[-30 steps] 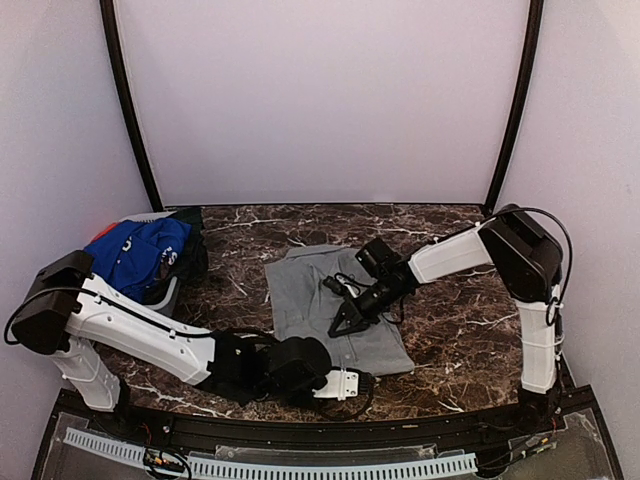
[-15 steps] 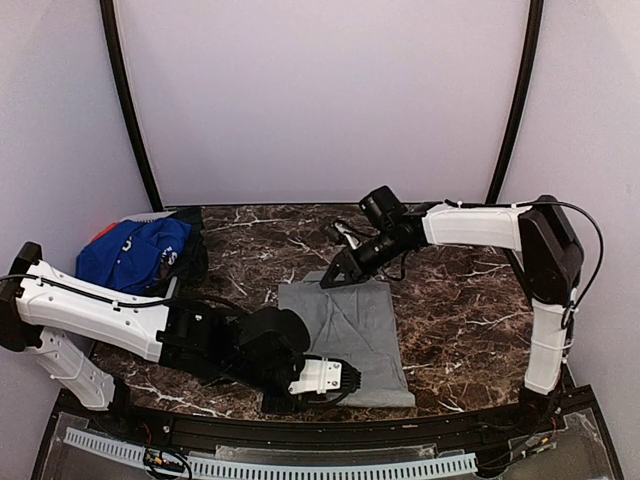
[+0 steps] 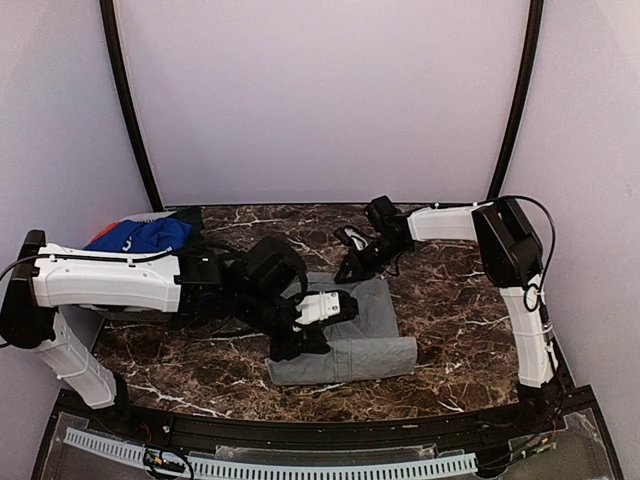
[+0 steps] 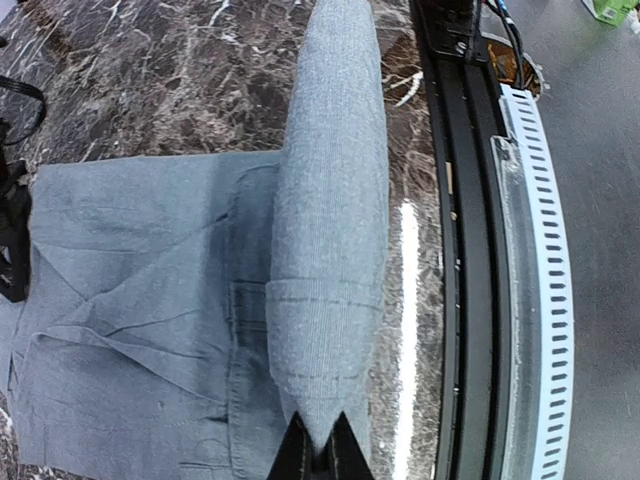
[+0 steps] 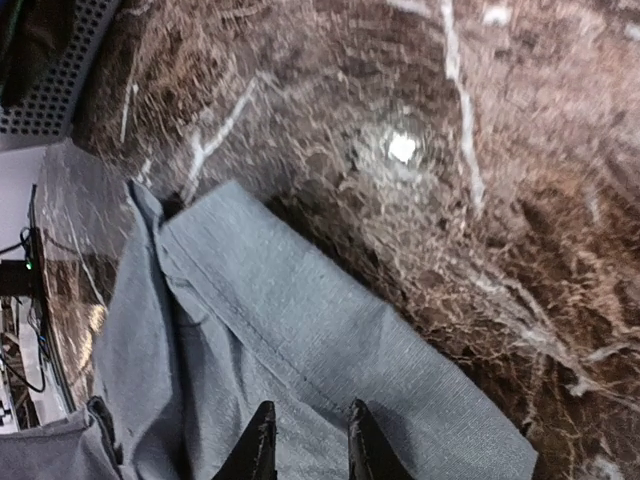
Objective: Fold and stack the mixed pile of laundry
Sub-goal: Fold the 2/3-rectangle-folded shirt at the center of the board.
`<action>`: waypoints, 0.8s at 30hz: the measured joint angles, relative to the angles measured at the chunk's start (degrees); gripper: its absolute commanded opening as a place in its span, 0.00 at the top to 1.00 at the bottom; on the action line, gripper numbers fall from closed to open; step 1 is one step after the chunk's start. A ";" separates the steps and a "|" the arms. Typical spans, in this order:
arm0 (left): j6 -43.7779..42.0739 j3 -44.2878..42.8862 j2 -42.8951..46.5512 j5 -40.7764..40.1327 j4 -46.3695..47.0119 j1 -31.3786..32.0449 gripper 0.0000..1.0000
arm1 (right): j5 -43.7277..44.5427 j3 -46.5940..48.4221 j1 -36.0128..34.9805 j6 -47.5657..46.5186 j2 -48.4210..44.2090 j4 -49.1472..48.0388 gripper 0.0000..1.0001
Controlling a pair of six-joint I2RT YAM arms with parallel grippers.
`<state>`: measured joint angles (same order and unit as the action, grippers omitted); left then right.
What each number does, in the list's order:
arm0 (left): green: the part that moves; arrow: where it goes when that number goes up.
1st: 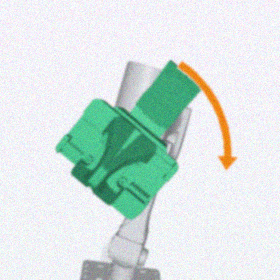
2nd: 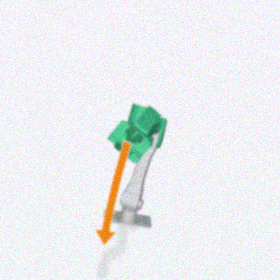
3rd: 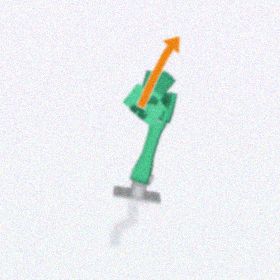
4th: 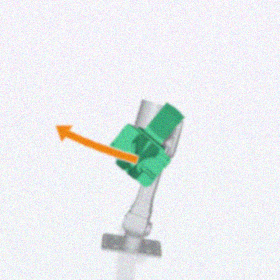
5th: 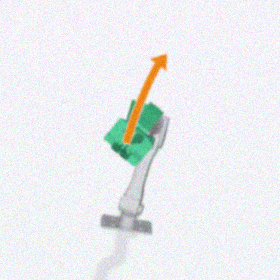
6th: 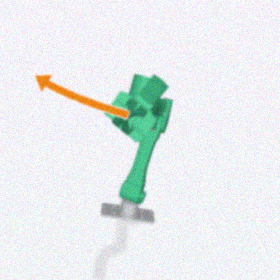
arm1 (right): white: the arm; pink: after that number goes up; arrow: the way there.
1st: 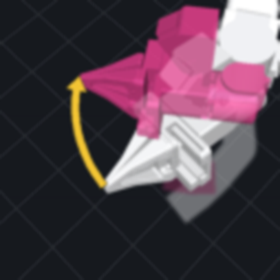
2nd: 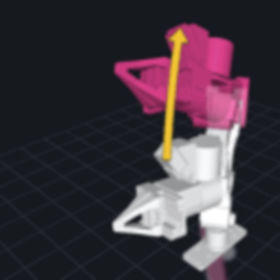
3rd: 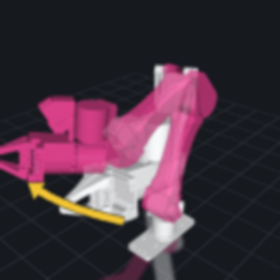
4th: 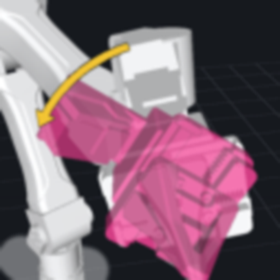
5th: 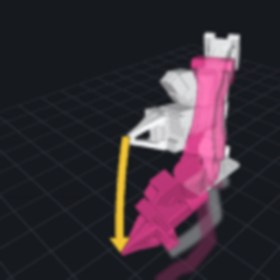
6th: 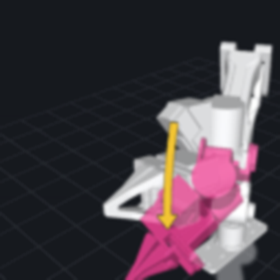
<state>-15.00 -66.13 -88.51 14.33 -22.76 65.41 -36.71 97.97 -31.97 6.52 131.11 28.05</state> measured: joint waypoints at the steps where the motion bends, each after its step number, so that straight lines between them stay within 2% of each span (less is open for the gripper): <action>1: -0.50 -0.72 -0.85 0.33 0.00 -1.22 0.99 | 0.04 0.00 -0.04 -0.33 0.63 0.37 0.82; 14: -10.91 -11.80 -14.78 0.39 -0.13 -11.30 0.94 | -1.53 -0.02 -0.31 -2.40 1.38 1.73 0.88; 20: -14.43 -12.26 -18.60 -1.73 2.80 -15.08 0.87 | -2.91 -0.02 -0.31 -2.80 1.38 1.84 0.89; 24: -16.15 -12.26 -20.87 -3.39 6.71 -16.17 0.86 | -3.56 -0.09 -0.33 -2.84 1.38 1.81 0.90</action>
<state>-31.16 -78.39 -109.38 10.94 -16.05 49.23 -40.27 97.89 -32.29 3.68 132.49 29.87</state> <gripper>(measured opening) 0.132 0.104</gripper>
